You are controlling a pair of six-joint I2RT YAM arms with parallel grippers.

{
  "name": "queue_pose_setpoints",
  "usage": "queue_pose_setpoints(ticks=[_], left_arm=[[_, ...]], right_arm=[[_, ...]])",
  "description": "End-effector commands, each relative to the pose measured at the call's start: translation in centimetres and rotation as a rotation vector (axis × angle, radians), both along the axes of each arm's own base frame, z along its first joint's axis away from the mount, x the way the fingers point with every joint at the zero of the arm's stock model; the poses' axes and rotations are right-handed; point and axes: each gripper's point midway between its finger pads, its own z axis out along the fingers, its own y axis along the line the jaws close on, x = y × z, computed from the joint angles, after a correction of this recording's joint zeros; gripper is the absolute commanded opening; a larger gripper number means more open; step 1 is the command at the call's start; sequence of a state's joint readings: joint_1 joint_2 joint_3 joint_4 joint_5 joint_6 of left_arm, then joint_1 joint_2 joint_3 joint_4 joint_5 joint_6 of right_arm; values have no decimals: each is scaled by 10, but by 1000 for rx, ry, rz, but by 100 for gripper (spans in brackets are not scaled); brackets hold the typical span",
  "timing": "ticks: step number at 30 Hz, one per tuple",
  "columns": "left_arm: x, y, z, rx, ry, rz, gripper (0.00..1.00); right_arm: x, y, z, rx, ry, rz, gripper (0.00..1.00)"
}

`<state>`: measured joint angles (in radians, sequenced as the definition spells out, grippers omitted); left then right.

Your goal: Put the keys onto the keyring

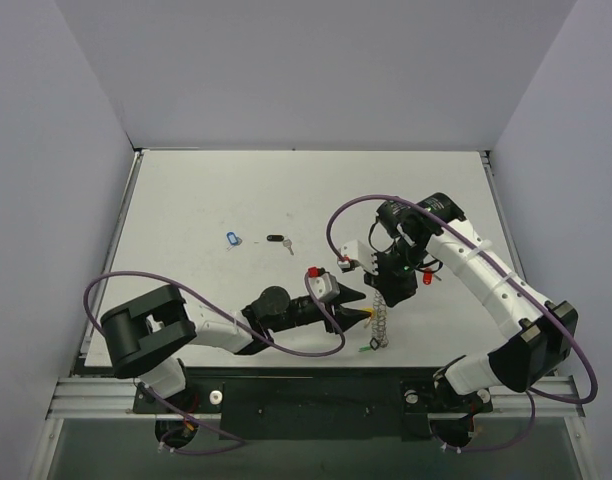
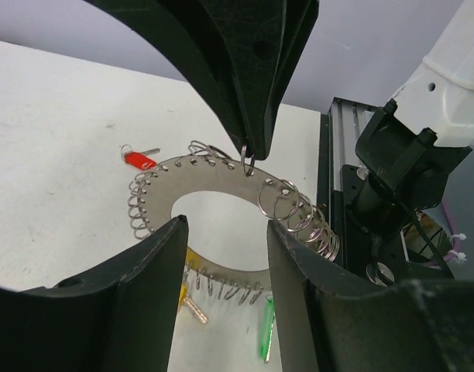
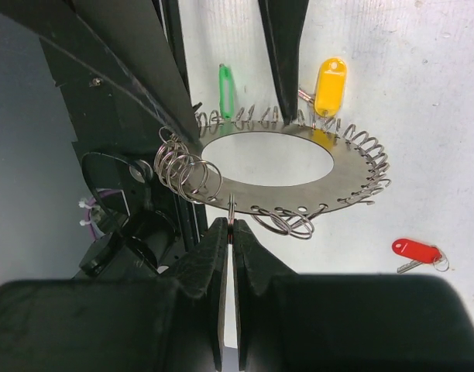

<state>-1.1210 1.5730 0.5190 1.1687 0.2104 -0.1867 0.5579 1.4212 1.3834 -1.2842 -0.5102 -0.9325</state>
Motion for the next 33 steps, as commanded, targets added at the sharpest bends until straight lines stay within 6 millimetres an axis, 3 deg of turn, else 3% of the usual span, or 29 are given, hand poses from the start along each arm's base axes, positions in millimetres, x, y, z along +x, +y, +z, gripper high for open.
queue_pose_setpoints(ticks=[1,22,33], left_arm=[[-9,-14,54,-206,-91,-58,54],[-9,-33,59,-234,-51,-108,35],[-11,-34,58,-227,-32,-120,10]], right_arm=[[-18,-8,7,-31,79,-5,0],[-25,-1,12,54,106,5,0],[-27,-1,13,78,109,4,0]])
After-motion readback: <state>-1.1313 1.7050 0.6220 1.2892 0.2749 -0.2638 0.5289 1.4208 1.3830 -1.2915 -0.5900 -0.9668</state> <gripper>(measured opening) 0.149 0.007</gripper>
